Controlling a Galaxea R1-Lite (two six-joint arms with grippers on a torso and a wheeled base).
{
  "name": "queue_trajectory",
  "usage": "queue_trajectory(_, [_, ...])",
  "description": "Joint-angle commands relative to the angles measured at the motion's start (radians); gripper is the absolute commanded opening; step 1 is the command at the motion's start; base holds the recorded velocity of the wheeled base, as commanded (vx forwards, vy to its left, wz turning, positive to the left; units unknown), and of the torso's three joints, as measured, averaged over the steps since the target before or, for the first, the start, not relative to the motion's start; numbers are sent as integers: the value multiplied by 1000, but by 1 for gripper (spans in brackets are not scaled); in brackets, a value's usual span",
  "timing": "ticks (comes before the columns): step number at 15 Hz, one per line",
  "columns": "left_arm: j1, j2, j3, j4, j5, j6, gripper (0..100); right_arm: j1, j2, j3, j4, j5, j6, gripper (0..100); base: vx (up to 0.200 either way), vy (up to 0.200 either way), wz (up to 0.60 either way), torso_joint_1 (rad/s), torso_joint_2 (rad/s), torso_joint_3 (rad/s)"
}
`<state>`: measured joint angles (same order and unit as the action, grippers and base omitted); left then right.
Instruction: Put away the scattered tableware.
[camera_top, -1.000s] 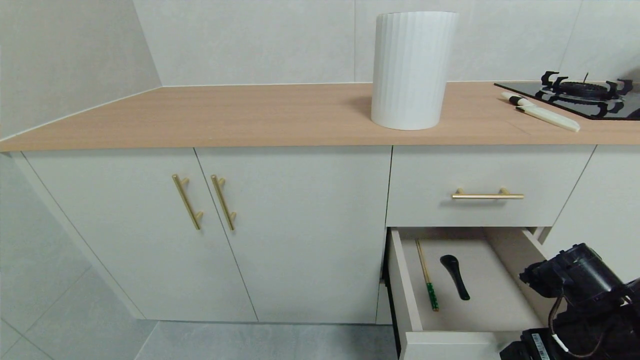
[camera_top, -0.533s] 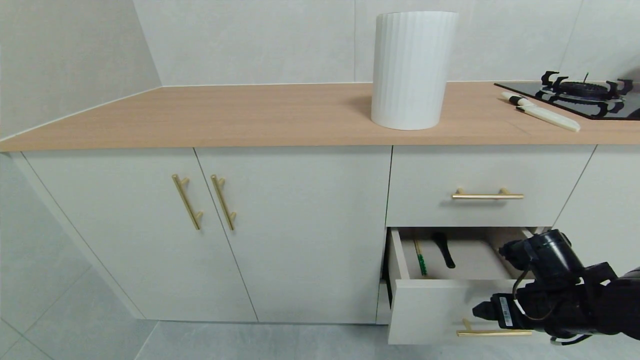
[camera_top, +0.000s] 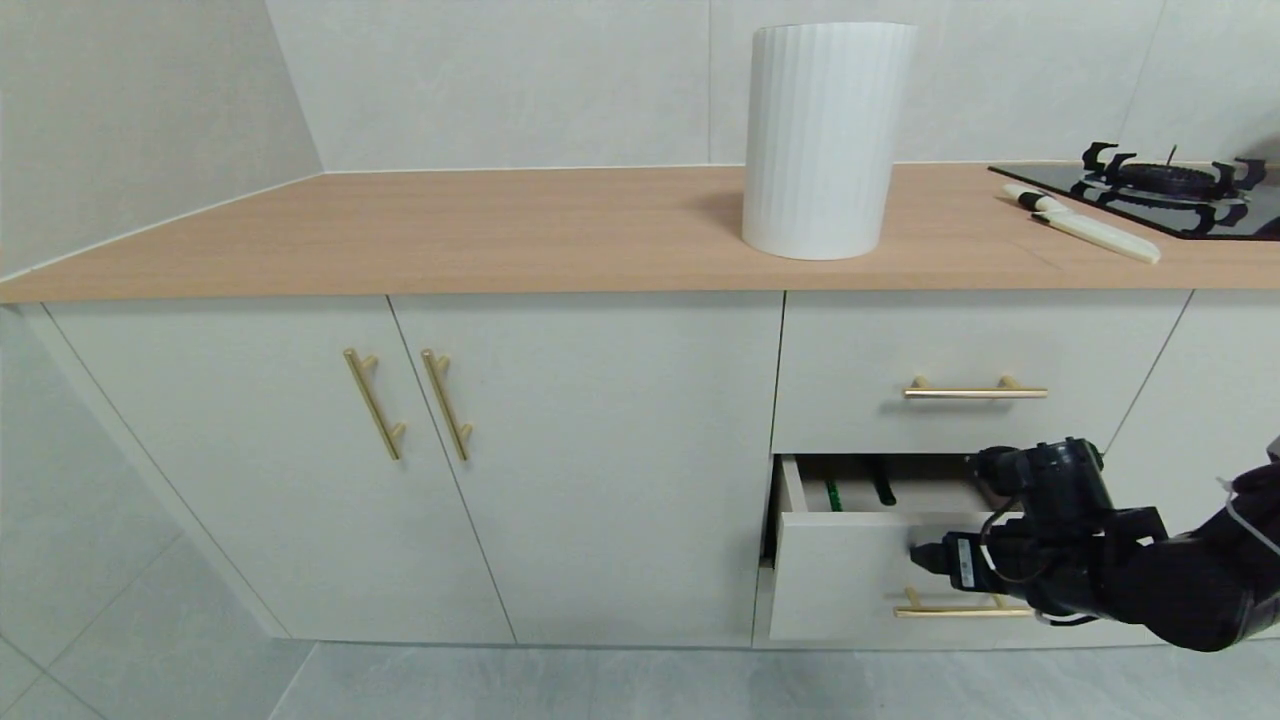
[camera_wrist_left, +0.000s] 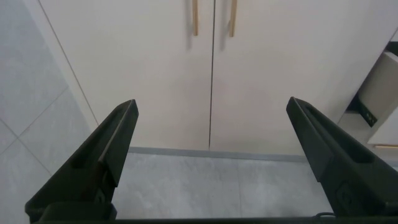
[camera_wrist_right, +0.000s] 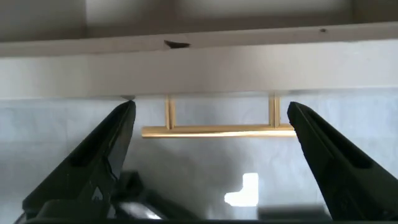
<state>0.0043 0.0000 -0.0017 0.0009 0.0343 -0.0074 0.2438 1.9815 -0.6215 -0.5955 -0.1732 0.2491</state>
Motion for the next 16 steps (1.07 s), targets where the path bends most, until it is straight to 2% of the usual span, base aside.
queue_trajectory(1, [0, 0, 0, -1, 1, 0, 100, -5, 80, -52, -36, -3, -4, 100, 0, 0, 0, 0, 0, 0])
queue_trajectory(4, [0, 0, 0, -1, 1, 0, 100, -17, 128, -83, -53, -3, -2, 100, 0, 0, 0, 0, 0, 0])
queue_trajectory(8, [0, 0, -1, -1, -1, 0, 100, -38, 183, -83, -245, -14, 1, 100, 0, 0, 0, 0, 0, 0])
queue_trajectory(10, [0, 0, 0, 1, 1, 0, 100, -41, 211, -86, -313, -66, 5, 100, 0, 0, 0, 0, 0, 0])
queue_trajectory(13, [0, 0, 0, 1, 1, 0, 100, -41, 277, -87, -491, -123, 1, 100, 0, 0, 0, 0, 0, 0])
queue_trajectory(16, [0, 0, 0, -1, 1, 0, 100, -46, 278, -89, -517, -127, 2, 100, 0, 0, 0, 0, 0, 0])
